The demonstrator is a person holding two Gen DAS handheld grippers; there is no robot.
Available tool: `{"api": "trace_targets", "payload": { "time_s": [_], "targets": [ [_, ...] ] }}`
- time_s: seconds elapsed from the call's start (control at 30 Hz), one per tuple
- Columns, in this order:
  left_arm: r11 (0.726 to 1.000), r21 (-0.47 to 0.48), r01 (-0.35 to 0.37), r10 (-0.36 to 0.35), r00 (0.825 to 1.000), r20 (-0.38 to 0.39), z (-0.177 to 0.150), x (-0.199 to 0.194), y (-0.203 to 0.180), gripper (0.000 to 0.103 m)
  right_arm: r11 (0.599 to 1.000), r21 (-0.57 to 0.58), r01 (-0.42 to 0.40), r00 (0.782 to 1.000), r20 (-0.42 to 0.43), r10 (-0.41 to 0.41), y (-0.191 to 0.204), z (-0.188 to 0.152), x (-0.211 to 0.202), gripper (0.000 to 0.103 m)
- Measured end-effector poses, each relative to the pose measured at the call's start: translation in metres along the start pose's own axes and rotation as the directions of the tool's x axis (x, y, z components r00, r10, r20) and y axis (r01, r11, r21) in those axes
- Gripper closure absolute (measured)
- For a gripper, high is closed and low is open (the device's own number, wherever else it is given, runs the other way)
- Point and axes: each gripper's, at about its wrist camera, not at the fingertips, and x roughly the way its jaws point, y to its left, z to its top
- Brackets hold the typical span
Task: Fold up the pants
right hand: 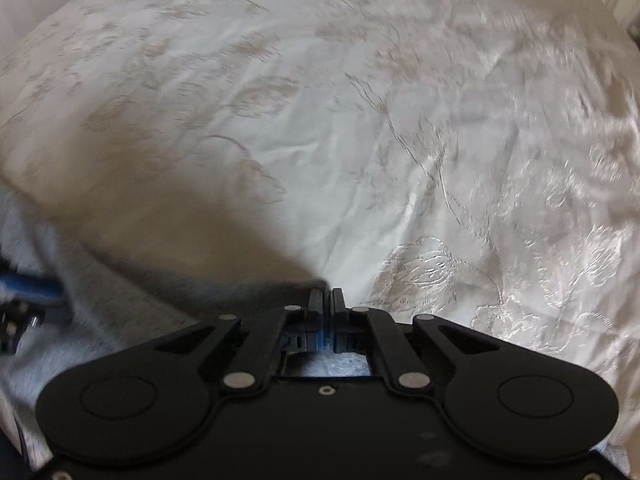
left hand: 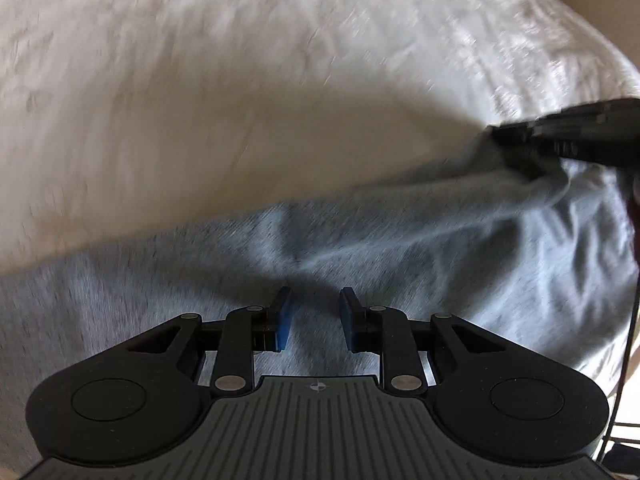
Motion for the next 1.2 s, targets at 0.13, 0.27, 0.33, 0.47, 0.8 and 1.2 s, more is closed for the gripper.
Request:
{"api": "trace_targets", "payload": {
  "time_s": [0.13,0.27,0.33,0.47,0.8,1.2],
  "targets": [
    [1.0,0.02,-0.011,0.011,1.0,-0.014,0.0,0.001,-0.002,0.078,0.993,0.114,0.028,1.0,0.007,-0.029,-0.022,0.02,0.012,0.101],
    [0.999,0.047,0.006,-0.008,0.999,0.036,0.007,-0.02,-0.014,0.078,0.977,0.213,-0.017,0.992,0.124,-0.009,-0.047,0.019,-0.03,0.099],
    [0.997,0.07,0.033,-0.038,0.997,0.064,0.011,-0.027,-0.022,0.078,0.981,0.195,-0.002,0.988,0.154,-0.028,-0.047,0.009,-0.052,0.099],
    [0.99,0.1,0.097,-0.107,0.99,0.094,0.023,-0.025,-0.035,0.078,0.982,0.187,-0.02,0.987,0.161,-0.01,-0.037,-0.021,-0.08,0.098],
    [0.991,-0.118,0.064,-0.061,0.998,0.027,0.048,0.013,-0.019,0.078,0.986,0.124,-0.113,0.993,0.06,0.106,0.013,-0.041,-0.047,0.094],
    [0.996,-0.029,0.08,-0.082,0.994,-0.07,-0.003,0.003,-0.009,0.078,0.974,0.22,-0.049,0.998,0.036,0.042,-0.022,-0.003,0.006,0.091]
  ]
}}
